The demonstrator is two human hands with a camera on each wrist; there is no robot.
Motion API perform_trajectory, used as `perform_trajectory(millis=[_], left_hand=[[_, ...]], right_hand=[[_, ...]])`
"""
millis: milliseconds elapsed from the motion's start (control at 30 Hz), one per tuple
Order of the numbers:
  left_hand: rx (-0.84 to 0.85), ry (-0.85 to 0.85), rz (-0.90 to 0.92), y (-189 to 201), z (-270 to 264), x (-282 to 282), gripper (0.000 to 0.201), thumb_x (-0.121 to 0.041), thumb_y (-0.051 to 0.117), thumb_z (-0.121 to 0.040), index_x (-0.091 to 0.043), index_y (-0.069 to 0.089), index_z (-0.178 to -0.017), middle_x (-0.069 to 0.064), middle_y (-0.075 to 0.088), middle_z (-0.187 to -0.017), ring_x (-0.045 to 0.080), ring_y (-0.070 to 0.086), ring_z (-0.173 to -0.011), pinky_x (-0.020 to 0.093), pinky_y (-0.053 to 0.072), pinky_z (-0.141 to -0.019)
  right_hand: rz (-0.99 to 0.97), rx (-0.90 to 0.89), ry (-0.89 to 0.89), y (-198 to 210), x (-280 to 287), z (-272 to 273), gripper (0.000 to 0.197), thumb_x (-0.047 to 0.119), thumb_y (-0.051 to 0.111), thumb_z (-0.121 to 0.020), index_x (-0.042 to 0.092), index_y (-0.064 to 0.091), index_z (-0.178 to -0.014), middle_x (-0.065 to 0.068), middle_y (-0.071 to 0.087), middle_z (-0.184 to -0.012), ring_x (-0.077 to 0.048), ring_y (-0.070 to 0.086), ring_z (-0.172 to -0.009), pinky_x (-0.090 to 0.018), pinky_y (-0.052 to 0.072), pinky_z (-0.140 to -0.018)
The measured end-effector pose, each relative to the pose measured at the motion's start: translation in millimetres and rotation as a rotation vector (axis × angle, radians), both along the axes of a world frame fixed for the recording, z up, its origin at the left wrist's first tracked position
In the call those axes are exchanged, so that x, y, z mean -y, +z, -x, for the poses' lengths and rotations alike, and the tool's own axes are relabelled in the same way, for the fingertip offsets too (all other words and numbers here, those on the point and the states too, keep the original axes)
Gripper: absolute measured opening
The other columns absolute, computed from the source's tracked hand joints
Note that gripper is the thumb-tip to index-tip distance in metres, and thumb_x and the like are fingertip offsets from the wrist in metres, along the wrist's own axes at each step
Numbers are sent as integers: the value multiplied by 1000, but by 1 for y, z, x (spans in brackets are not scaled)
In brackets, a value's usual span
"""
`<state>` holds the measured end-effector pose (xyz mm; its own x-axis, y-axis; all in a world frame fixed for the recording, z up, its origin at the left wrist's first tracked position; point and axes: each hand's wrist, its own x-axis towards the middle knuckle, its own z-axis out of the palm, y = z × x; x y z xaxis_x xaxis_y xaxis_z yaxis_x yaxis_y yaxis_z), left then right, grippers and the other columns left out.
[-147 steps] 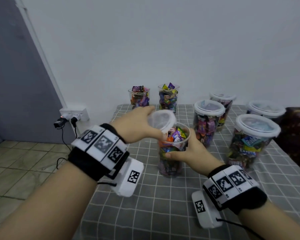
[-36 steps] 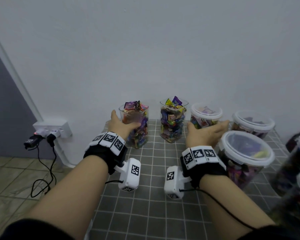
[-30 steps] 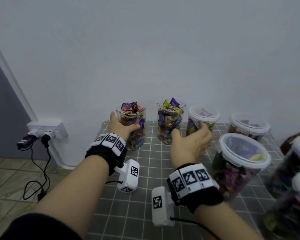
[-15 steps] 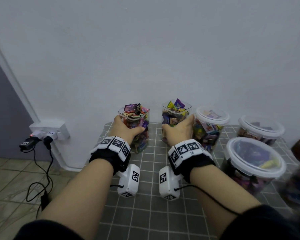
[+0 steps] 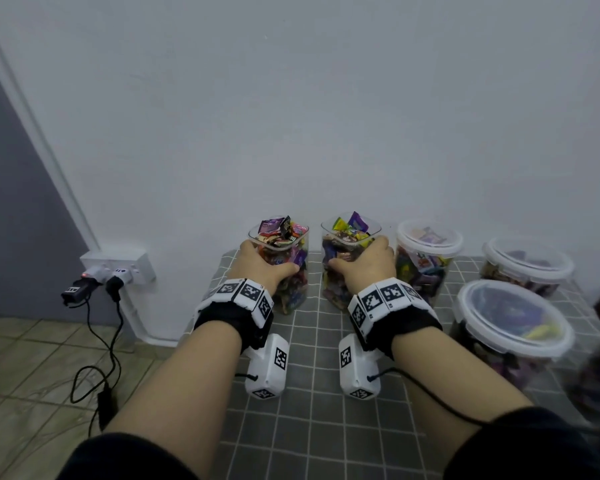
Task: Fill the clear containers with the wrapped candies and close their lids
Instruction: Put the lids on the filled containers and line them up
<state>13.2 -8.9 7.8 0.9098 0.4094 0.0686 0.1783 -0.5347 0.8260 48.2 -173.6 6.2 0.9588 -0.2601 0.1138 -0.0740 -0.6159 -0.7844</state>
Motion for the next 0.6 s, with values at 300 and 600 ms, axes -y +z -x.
perform_trajectory(millis=[300, 600], left_hand=[[-1, -63, -28, -1, 37, 8, 69, -30, 82, -68, -8, 47, -123, -1, 59, -115, 19, 57, -103, 25, 39, -81], [37, -77, -9, -2, 83, 18, 77, -27, 84, -65, -12, 42, -127, 4, 58, -122, 24, 56, -112, 29, 41, -91]], right_hand=[[-53, 1, 89, 3, 15, 46, 69, 28, 83, -69, 4, 40, -117, -12, 48, -122, -30, 53, -110, -32, 43, -80], [-89, 8, 243, -3, 36, 109, 74, 25, 87, -61, 10, 40, -117, -9, 48, -122, -26, 51, -113, -36, 45, -93]])
